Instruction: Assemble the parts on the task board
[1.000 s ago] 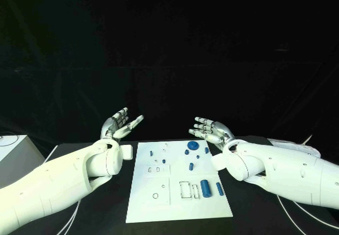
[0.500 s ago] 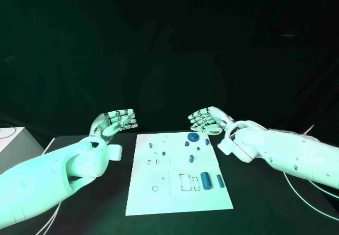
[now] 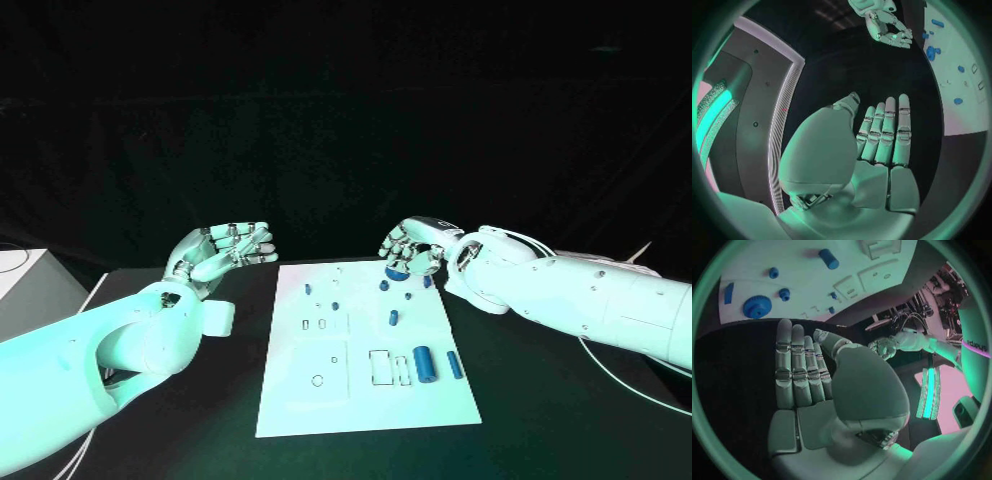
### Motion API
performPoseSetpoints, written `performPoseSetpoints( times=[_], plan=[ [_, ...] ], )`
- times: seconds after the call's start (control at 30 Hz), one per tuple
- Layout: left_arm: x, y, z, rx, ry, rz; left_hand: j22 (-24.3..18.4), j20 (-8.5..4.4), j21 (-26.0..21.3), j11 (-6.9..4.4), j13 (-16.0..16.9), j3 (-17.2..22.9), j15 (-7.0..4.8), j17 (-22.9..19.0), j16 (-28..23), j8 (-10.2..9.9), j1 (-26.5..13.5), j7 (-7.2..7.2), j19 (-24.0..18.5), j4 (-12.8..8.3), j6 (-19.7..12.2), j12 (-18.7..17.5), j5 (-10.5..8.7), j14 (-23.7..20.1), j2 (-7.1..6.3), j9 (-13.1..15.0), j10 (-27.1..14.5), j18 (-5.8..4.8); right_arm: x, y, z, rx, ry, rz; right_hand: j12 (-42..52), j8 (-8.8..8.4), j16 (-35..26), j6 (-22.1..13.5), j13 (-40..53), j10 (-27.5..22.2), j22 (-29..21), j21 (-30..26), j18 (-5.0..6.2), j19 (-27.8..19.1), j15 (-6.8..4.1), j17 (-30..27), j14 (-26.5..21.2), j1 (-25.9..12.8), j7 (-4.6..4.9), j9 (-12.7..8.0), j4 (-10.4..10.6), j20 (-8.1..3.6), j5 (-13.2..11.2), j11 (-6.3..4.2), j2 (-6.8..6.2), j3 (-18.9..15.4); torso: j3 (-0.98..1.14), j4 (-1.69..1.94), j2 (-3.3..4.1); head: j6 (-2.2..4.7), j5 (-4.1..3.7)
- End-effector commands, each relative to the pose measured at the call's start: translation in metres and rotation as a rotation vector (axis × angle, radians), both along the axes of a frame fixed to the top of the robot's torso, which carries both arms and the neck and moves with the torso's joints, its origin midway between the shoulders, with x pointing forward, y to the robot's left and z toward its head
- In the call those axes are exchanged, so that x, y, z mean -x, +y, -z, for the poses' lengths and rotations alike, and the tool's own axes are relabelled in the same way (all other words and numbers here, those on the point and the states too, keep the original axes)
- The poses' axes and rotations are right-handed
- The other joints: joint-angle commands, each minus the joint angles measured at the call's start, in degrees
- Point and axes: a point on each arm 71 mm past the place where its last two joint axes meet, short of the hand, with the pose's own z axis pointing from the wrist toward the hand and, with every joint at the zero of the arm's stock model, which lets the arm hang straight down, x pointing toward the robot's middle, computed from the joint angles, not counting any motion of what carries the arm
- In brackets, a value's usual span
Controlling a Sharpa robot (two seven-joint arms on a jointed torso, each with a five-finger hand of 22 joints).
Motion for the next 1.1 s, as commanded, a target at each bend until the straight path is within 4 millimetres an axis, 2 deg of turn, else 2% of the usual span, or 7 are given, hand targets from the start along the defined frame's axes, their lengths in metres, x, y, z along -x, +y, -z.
performPoseSetpoints(
  times=[0.03, 0.1, 0.2, 0.43, 0.8, 0.97, 1.1],
  plan=[
    [0.004, -0.006, -0.005, 0.014, -0.011, 0.054, 0.0, -0.09, 0.3, 0.05, 0.0, 0.4, 0.04, 0.1, 0.3, 0.1, 0.2, 0.45, 0.4, -0.1, 0.3, -0.3, -0.31, 0.3, -0.44, 0.0, 0.4, 0.36, -0.003, 0.000, 0.005, 0.196, -0.026, 0.022, -0.6, -1.54, 18.5, 1.6, 0.6, 3.7, 34.5, 31.5, -3.70, 11.0, -1.99, 14.4, 8.1, -2.7, -1.21, 1.0, 1.4, -2.25, 0.5, -2.05, -3.42, 4.5, 0.00, 0.83, 1.04, 0.03, -0.60],
    [0.006, -0.008, -0.007, 0.017, -0.013, 0.061, 0.0, -0.10, 0.3, 0.07, 0.0, 0.4, 0.05, 0.1, 0.3, 0.1, 0.2, 0.47, 0.4, -0.1, 0.3, -0.4, -0.31, 0.3, -0.50, 0.0, 0.3, 0.36, -0.004, 0.000, 0.006, 0.230, -0.026, 0.038, -0.6, -2.02, 24.3, 1.0, 0.6, 2.6, 40.3, 36.2, -4.43, 11.0, -1.86, 18.7, 6.7, -3.2, -1.40, 1.6, 2.1, -1.91, 0.2, -1.87, -4.12, 5.6, -0.02, 1.13, 1.26, 0.03, -0.90],
    [0.010, -0.009, -0.010, 0.021, -0.015, 0.074, 0.0, -0.11, 0.3, 0.08, 0.0, 0.4, 0.05, 0.2, 0.3, 0.1, 0.2, 0.49, 0.4, -0.1, 0.3, -0.4, -0.31, 0.3, -0.52, 0.0, 0.3, 0.35, -0.007, -0.001, 0.006, 0.271, -0.038, 0.063, -0.7, -2.89, 29.5, -0.9, -0.4, -3.1, 43.4, 38.7, -4.70, 10.7, -1.52, 23.1, 5.8, -4.0, -1.56, 2.0, 2.7, -1.36, -0.2, -1.30, -5.45, 5.9, -0.08, 1.59, 1.65, 0.23, -1.26],
    [0.014, -0.010, -0.013, 0.025, -0.017, 0.088, 0.0, -0.13, 0.3, 0.12, -0.1, 0.5, 0.07, 0.3, 0.3, 0.0, 0.2, 0.55, 0.4, -0.1, 0.2, -0.5, -0.32, 0.3, -0.60, 0.0, 0.3, 0.34, -0.013, -0.001, 0.007, 0.299, -0.053, 0.104, -0.6, -2.55, 40.3, -0.9, -0.1, -3.7, 49.6, 43.3, -5.46, 11.6, -1.33, 33.3, 6.8, -4.0, -1.65, 3.4, 3.4, -0.94, -0.3, -1.21, -5.47, 5.6, -0.07, 2.31, 2.19, 0.19, -1.67],
    [0.016, -0.009, -0.014, 0.023, -0.016, 0.089, 0.0, -0.13, 0.4, 0.22, -0.1, 0.5, 0.13, 0.4, 0.3, -0.1, 0.1, 0.67, 0.5, -0.1, 0.1, -0.8, -0.33, 0.1, -0.76, -0.1, 0.2, 0.31, -0.015, 0.000, 0.011, 0.326, -0.026, 0.119, -0.6, -2.31, 44.4, -0.7, -0.1, -4.3, 51.8, 44.9, -5.76, 12.0, -1.09, 37.3, 7.1, -4.0, -1.54, 4.0, 3.8, -0.68, -0.5, -1.00, -5.36, 5.2, 0.04, 2.78, 2.73, 0.02, -2.06],
    [0.015, -0.009, -0.014, 0.022, -0.016, 0.088, 0.0, -0.13, 0.4, 0.24, -0.1, 0.6, 0.15, 0.4, 0.3, -0.1, 0.1, 0.70, 0.5, -0.1, 0.1, -0.8, -0.33, 0.0, -0.78, -0.1, 0.2, 0.30, -0.016, 0.000, 0.014, 0.342, -0.003, 0.119, -0.6, -2.26, 45.7, -0.7, -0.1, -4.4, 52.2, 45.2, -5.81, 12.0, -1.05, 38.7, 7.3, -3.9, -1.52, 4.2, 3.8, -0.63, -0.5, -0.96, -5.35, 5.2, 0.09, 2.75, 3.04, -0.04, -2.15],
    [0.015, -0.008, -0.014, 0.020, -0.015, 0.085, 0.0, -0.13, 0.4, 0.26, -0.1, 0.6, 0.16, 0.5, 0.3, -0.1, 0.1, 0.72, 0.5, -0.1, 0.0, -0.9, -0.33, 0.0, -0.79, -0.1, 0.1, 0.30, -0.016, 0.000, 0.017, 0.354, 0.020, 0.119, -0.7, -2.29, 46.2, -0.8, -0.2, -4.9, 52.2, 45.3, -5.77, 11.9, -0.98, 39.0, 7.2, -4.0, -1.56, 4.3, 3.9, -0.56, -0.7, -0.91, -5.48, 5.0, 0.14, 2.93, 3.34, 0.55, -2.77]
  ],
)
